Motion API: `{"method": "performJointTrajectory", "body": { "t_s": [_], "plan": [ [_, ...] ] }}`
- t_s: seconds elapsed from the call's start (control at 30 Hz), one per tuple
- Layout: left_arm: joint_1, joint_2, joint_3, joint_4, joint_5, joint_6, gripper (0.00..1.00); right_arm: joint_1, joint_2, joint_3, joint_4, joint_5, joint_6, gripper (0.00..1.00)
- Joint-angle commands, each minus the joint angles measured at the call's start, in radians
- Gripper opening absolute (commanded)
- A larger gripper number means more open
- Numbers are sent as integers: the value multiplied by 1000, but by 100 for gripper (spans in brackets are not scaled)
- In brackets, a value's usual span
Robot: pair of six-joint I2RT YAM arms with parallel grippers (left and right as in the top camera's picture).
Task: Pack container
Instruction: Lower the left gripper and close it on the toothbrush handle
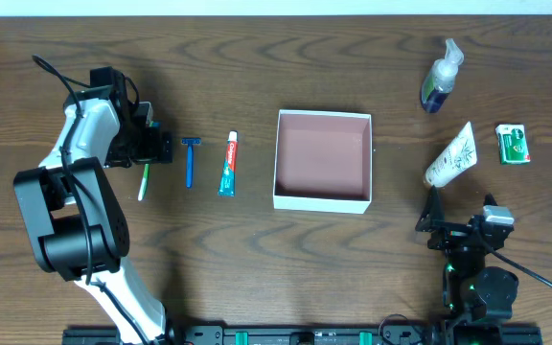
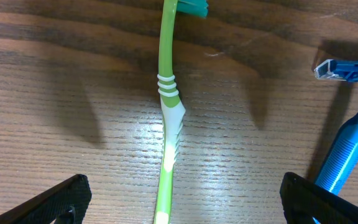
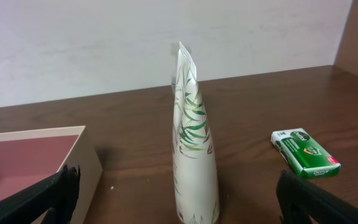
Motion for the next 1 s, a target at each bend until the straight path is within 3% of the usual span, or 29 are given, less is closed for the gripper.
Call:
{"method": "performJointTrajectory", "body": {
  "t_s": [0.0, 0.97],
  "plan": [
    [3, 13, -6, -12, -8, -10, 98, 10, -5, -3, -3, -3, -11, 99],
    [3, 12, -70, 41, -8, 0, 98, 10, -5, -3, -3, -3, -11, 99]
  ]
}}
